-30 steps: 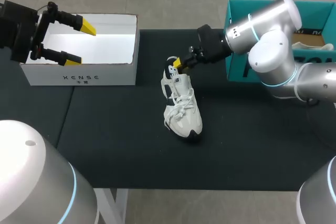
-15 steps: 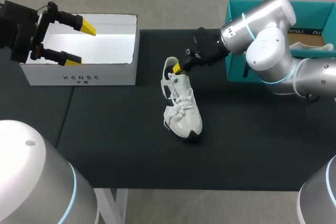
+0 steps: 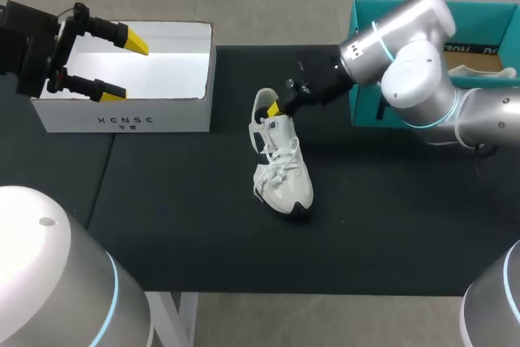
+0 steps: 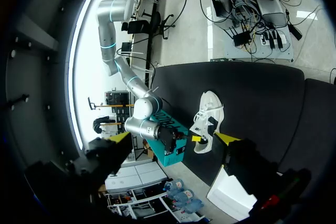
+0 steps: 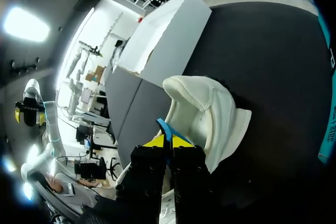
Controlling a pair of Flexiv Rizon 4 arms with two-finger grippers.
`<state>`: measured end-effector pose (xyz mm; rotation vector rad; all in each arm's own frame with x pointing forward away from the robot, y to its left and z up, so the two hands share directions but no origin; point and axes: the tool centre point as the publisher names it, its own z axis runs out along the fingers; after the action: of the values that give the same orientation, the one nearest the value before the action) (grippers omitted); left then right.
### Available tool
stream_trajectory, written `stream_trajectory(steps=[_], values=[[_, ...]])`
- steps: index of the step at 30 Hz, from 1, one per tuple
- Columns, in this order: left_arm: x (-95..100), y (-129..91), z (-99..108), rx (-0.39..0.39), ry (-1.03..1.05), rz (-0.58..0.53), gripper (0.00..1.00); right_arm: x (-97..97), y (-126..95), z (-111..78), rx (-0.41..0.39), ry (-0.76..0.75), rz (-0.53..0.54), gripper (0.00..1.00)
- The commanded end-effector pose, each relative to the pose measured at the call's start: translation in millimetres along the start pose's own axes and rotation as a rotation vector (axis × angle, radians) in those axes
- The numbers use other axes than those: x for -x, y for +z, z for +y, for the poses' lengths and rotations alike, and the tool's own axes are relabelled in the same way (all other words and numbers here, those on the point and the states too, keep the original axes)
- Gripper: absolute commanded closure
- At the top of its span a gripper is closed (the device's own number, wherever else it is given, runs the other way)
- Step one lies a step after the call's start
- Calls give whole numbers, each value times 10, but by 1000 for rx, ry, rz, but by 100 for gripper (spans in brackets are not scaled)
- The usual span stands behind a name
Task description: Take the shoe out of the shoebox, open the shoe tongue, remove and reinsert the insole, then place the shoe into the shoebox
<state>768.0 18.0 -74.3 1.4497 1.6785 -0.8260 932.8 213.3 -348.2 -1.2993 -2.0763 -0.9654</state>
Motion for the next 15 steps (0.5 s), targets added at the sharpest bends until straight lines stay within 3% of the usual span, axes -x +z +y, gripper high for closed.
stream_trajectory(steps=[1, 3, 4, 5, 15], values=[[5, 1, 10, -2, 1, 3, 0, 4, 50, 72, -4, -6, -27, 71], [5, 1, 10, -2, 1, 3, 0, -3, 28, 117, 5, -11, -31, 51], [5, 1, 10, -2, 1, 3, 0, -11, 17, 132, 6, -17, -38, 18], [5, 1, 10, -2, 1, 3, 0, -19, 4, 146, 9, -20, -42, 2], [5, 1, 10, -2, 1, 3, 0, -137, -189, 238, 73, -46, -71, 0]])
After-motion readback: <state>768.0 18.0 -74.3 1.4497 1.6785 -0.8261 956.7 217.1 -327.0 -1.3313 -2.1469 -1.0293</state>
